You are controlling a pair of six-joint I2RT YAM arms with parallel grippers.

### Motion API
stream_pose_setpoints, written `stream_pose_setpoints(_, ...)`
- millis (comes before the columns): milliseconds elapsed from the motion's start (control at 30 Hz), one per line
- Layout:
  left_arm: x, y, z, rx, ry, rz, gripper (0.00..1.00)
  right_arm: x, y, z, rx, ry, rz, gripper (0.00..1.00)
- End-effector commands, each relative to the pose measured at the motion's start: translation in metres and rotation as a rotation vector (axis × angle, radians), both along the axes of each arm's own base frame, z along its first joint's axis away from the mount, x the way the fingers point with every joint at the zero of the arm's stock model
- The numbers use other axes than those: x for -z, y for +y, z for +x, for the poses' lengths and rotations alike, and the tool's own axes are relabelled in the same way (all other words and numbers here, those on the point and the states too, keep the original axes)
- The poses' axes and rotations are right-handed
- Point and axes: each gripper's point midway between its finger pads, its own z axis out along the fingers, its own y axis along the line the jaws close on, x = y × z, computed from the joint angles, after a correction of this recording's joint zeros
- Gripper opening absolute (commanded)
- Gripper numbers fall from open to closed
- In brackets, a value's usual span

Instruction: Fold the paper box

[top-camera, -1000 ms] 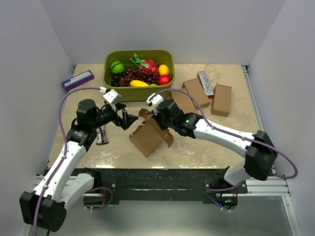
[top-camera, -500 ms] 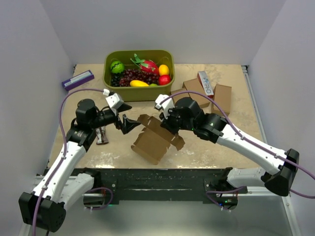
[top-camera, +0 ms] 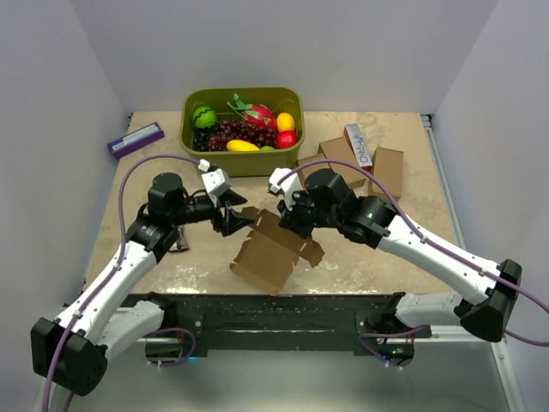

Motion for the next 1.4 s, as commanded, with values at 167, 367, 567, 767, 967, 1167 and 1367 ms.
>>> stream_pose_setpoints(167, 0.003, -0.012, -0.004, 0.016, -0.038, 0.027, 0.17, -0.027, 0.0, 0.006, 0.018, -0.06, 0.044, 0.0)
stream_pose_setpoints(367, 0.011, -0.007, 0.007, -0.075, -0.035, 0.073, 0.0, -0.036, -0.013, 0.025, 0.166, -0.115, 0.073, 0.41)
stream_pose_setpoints(567, 0.017, 0.018, 0.033, -0.309, -0.033, 0.117, 0.0, -0.064, -0.041, 0.047, 0.553, -0.066, 0.239, 0.81)
stream_pose_setpoints(767, 0.022, 0.024, 0.039, -0.371, -0.02, 0.136, 0.0, -0.086, -0.024, 0.025, 0.662, 0.239, 0.74, 0.82)
stream_pose_setpoints(967, 0.026, 0.018, 0.036, -0.346, -0.008, 0.144, 0.0, -0.071, 0.008, 0.025, 0.634, 0.466, 1.033, 0.83)
stream_pose_setpoints(1167, 0.025, 0.01, 0.03, -0.301, -0.016, 0.137, 0.0, -0.063, 0.012, 0.043, 0.722, 0.48, 1.059, 0.84)
stream_pose_setpoints(1367, 0.024, 0.004, 0.024, -0.269, -0.028, 0.134, 0.0, -0.043, -0.001, 0.051, 0.835, 0.533, 1.145, 0.85)
